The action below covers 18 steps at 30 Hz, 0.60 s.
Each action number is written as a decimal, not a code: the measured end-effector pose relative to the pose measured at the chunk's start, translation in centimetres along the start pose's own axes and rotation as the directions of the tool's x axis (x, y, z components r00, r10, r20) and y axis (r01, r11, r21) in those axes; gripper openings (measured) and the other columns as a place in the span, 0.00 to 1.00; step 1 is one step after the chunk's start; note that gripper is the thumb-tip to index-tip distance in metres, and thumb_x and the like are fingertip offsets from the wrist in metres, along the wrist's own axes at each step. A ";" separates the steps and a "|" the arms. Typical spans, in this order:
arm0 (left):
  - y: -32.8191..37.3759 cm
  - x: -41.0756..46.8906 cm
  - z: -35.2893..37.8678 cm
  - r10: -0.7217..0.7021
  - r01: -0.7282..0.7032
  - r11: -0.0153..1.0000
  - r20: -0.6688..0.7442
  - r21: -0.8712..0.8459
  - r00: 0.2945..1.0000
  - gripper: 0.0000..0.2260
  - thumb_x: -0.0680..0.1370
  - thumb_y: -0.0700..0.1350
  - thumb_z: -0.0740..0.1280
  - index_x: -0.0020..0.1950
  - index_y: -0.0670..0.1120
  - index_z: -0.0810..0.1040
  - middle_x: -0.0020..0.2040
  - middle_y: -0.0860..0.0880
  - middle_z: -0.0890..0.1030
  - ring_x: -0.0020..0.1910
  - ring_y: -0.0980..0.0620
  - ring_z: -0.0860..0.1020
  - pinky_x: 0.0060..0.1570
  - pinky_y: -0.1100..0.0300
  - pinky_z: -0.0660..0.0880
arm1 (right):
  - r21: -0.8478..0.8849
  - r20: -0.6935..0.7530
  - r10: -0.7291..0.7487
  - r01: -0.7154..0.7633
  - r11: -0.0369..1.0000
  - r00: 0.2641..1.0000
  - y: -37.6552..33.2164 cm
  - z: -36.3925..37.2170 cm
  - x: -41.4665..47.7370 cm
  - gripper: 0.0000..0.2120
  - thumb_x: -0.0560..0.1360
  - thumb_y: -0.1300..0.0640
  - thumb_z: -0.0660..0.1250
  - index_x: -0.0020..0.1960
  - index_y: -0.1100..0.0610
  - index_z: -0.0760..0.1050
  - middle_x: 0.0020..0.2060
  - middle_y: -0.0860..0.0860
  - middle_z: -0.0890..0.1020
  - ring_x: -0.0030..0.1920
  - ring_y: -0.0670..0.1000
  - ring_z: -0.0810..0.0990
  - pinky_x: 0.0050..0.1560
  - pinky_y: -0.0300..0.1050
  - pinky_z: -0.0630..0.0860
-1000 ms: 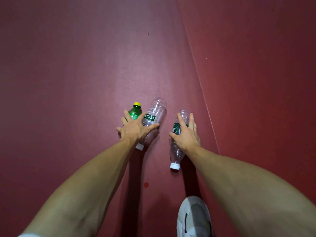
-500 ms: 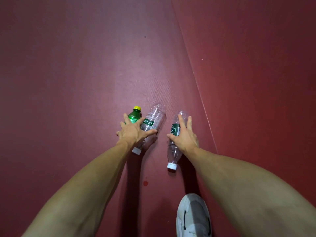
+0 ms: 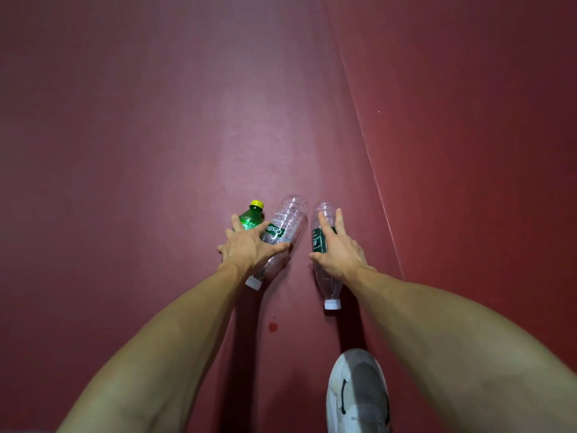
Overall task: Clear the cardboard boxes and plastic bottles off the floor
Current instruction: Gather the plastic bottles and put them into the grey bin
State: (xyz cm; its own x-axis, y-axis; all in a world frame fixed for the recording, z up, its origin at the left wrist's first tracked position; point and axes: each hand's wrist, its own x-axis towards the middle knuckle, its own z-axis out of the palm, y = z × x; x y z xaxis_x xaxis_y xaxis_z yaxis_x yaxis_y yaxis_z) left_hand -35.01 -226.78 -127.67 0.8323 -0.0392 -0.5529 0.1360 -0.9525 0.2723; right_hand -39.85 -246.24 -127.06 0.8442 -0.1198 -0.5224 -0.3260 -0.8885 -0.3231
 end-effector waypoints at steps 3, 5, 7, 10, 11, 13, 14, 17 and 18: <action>0.1 0.0 0.1 -0.005 0.005 1.000 -0.002 0.009 1.000 0.38 0.68 0.75 0.66 0.75 0.67 0.63 0.80 0.43 0.45 0.74 0.38 0.59 0.67 0.37 0.63 | -0.028 -0.006 -0.009 0.009 1.000 1.000 -0.3 0.1 -0.1 0.45 0.78 0.48 0.69 0.81 0.43 0.39 0.79 0.49 0.32 0.75 0.58 0.64 0.68 0.53 0.71; 0.0 0.0 0.1 0.004 -0.004 1.000 0.011 0.029 1.000 0.39 0.68 0.76 0.65 0.76 0.67 0.61 0.80 0.43 0.44 0.74 0.37 0.58 0.67 0.36 0.63 | -0.036 -0.012 -0.007 0.007 0.999 1.000 -0.5 0.2 -0.2 0.45 0.79 0.48 0.69 0.81 0.44 0.39 0.79 0.49 0.32 0.76 0.57 0.63 0.68 0.52 0.71; -0.2 0.0 0.0 0.017 -0.018 0.999 0.018 0.041 1.000 0.40 0.67 0.77 0.64 0.76 0.67 0.60 0.80 0.43 0.44 0.74 0.37 0.58 0.66 0.36 0.64 | -0.031 -0.005 -0.005 0.005 1.000 1.000 -0.5 0.2 -0.2 0.46 0.78 0.48 0.70 0.81 0.43 0.39 0.79 0.49 0.31 0.76 0.56 0.62 0.68 0.52 0.71; -0.4 0.0 -0.2 0.023 -0.023 0.999 0.027 0.022 0.999 0.39 0.67 0.77 0.65 0.76 0.68 0.62 0.80 0.43 0.45 0.74 0.38 0.58 0.66 0.36 0.65 | -0.006 0.021 -0.012 0.012 1.000 1.000 -0.1 -0.2 -0.2 0.48 0.77 0.47 0.71 0.81 0.42 0.38 0.78 0.47 0.30 0.76 0.56 0.63 0.68 0.53 0.72; -0.4 0.0 -0.3 0.018 -0.018 1.000 0.029 0.008 0.999 0.39 0.67 0.76 0.66 0.75 0.68 0.62 0.80 0.44 0.46 0.74 0.38 0.59 0.66 0.37 0.65 | 0.011 0.032 -0.015 0.015 1.000 0.999 0.1 -0.4 -0.3 0.48 0.77 0.47 0.71 0.81 0.42 0.37 0.78 0.47 0.30 0.76 0.57 0.64 0.68 0.53 0.72; -0.3 0.0 -0.3 0.014 -0.014 1.000 0.020 -0.014 1.000 0.38 0.68 0.75 0.66 0.75 0.67 0.63 0.80 0.43 0.46 0.74 0.38 0.58 0.67 0.38 0.64 | 0.041 0.044 -0.019 0.017 0.999 0.999 0.3 -0.7 -0.4 0.48 0.77 0.48 0.72 0.81 0.41 0.38 0.78 0.46 0.30 0.75 0.58 0.66 0.67 0.53 0.73; -0.3 -0.1 -0.2 0.017 -0.017 1.000 0.007 -0.016 1.000 0.37 0.68 0.75 0.66 0.75 0.67 0.63 0.80 0.43 0.46 0.74 0.38 0.58 0.67 0.38 0.64 | 0.042 0.041 -0.020 0.018 0.999 0.999 0.3 -0.7 -0.4 0.48 0.77 0.49 0.72 0.81 0.41 0.38 0.78 0.46 0.31 0.75 0.58 0.66 0.67 0.53 0.74; -0.4 -0.3 0.1 0.008 -0.010 0.999 -0.029 -0.049 1.000 0.36 0.69 0.74 0.66 0.75 0.66 0.64 0.79 0.43 0.49 0.73 0.38 0.60 0.67 0.38 0.64 | 0.016 0.009 -0.015 0.014 1.000 1.000 0.0 -0.5 -0.3 0.46 0.78 0.51 0.71 0.81 0.41 0.40 0.79 0.45 0.32 0.73 0.58 0.68 0.66 0.53 0.74; -0.5 -0.4 0.3 -0.010 0.007 0.996 -0.036 -0.090 0.999 0.35 0.69 0.73 0.67 0.75 0.66 0.65 0.78 0.43 0.50 0.72 0.38 0.61 0.67 0.39 0.65 | 0.008 0.002 -0.009 0.009 1.000 1.000 -0.2 -0.5 -0.2 0.46 0.78 0.51 0.71 0.81 0.41 0.40 0.79 0.45 0.33 0.73 0.58 0.68 0.66 0.53 0.74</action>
State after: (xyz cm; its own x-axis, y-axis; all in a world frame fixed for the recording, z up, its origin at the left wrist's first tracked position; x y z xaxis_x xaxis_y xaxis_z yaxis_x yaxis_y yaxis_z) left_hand -35.57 -226.38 -127.76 0.8498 -0.0185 -0.5268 0.1895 -0.9219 0.3380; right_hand -39.76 -246.27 -126.47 0.8464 -0.1114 -0.5208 -0.3219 -0.8860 -0.3337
